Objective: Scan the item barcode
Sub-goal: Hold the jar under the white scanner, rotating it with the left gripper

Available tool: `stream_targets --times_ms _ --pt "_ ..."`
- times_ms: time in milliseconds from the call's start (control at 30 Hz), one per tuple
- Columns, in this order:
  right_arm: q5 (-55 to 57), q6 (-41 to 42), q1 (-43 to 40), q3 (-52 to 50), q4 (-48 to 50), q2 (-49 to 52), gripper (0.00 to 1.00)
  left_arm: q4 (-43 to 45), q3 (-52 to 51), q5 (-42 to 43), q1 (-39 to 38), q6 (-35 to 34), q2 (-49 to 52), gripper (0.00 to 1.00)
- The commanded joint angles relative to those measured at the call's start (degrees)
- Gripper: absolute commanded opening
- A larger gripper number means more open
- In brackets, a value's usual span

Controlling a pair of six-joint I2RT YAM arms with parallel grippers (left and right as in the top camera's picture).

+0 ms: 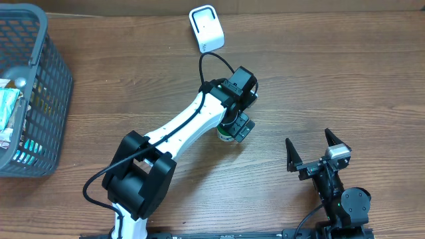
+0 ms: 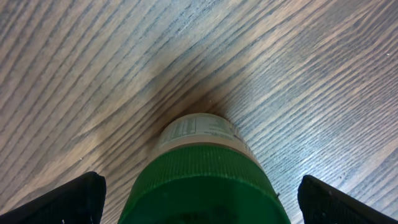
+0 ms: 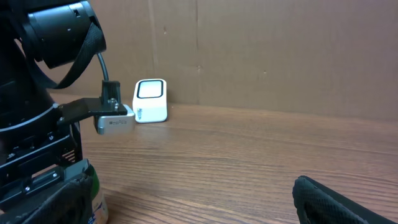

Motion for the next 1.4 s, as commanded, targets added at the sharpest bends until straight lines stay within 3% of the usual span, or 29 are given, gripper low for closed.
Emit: stream_targets --times_ms 0,267,500,900,1033,1133,1233,1367 --pt "-0.3 0.0 0.1 -0.6 0.2 -0.4 1.0 0.7 -0.8 0.8 -0.1 1.3 -0.3 0.96" --pt "-0.3 0.0 0.1 -0.6 0.2 -0.4 1.0 0.8 -1.4 0.8 -0.1 1.4 -0.3 0.96" --pt "-0.3 0.0 0.1 -0.6 0.2 -0.4 1.0 0.2 -1.4 0.9 -0.2 1.3 -0.3 0.72" --pt "-0.3 0.0 0.1 -0.6 0.2 -0.4 1.0 -0.5 -1.4 8.5 -0.1 -0.4 -0.3 0.59" --pt "-0.3 0.0 0.1 -0.6 0.2 -0.4 1.0 -0.4 -1.4 8.3 -0.1 -9.1 -0.3 0.56" --pt "-0.3 0.0 0.1 -0.6 0.2 -0.4 1.0 -0.2 -1.3 6.8 -0.1 -15.3 -0.3 0.46" --pt "-0.3 0.0 0.1 -0.6 0.2 -0.4 1.0 0.0 -1.3 4.7 -0.1 -24.4 -0.3 0.46" --pt "-0.3 0.0 0.1 -0.6 0.2 -0.4 1.0 1.0 -1.3 4.5 -0.2 -30.9 -0.3 0.44"
